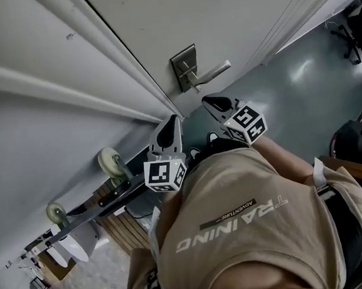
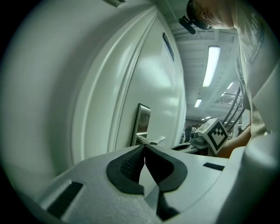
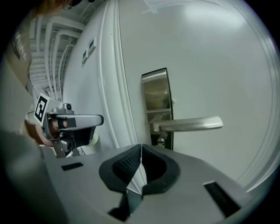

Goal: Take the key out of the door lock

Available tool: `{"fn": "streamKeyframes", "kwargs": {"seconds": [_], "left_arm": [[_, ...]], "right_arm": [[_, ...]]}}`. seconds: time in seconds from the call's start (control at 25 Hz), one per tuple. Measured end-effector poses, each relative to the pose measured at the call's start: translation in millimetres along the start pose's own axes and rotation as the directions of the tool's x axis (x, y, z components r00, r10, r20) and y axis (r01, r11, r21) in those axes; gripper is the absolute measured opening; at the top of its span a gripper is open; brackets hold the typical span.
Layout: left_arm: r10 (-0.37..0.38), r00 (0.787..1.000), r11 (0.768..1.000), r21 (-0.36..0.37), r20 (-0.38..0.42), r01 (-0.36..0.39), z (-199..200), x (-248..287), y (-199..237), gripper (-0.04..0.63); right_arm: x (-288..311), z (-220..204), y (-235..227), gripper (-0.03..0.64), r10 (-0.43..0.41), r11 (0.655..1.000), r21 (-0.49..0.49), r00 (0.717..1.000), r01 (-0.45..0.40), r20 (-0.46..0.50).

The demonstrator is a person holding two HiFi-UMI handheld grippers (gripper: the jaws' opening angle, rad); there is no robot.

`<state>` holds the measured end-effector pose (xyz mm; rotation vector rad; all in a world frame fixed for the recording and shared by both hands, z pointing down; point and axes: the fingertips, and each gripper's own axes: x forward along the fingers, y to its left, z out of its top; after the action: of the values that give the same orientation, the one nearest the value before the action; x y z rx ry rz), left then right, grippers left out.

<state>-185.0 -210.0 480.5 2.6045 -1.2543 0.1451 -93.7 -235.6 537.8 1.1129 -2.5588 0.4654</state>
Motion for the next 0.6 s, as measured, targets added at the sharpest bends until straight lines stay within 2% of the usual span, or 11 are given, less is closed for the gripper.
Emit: {"fn": "streamKeyframes", "kwargs": {"seconds": [0.24,0.36,0.44,0.52,0.6], "left_arm": [[0.041,0.999,0.999,0.034,-0.010,-0.041,-11,19,-11,0.009],[0.083,0.997,0.996,0.027,-0.005,-0.083,-17,22,-14,0.009],[0.108,0.994,0.994,0.020,-0.004,-0.108,-21,22,-18,0.009],[0.126,0.992,0.992,0.022,-0.004,-0.126,-20,19,-22,0.009],[0.147,0.989,0.989,0.026,-0.007,-0.147,-18,13,-22,0.009]], "right_arm": [[2,-14,-18,0.015,0.029,0.997,-0.069,1.000,-0.029,-0.003],[8,-24,-20,0.015,0.075,0.996,-0.046,0.997,-0.075,0.010],[10,-32,-23,0.015,0.100,0.995,0.021,0.995,-0.100,0.018],[11,-36,-28,0.015,0.124,0.982,0.140,0.992,-0.128,0.039],[14,-39,-34,0.015,0.149,0.937,0.306,0.986,-0.166,0.078]]}}
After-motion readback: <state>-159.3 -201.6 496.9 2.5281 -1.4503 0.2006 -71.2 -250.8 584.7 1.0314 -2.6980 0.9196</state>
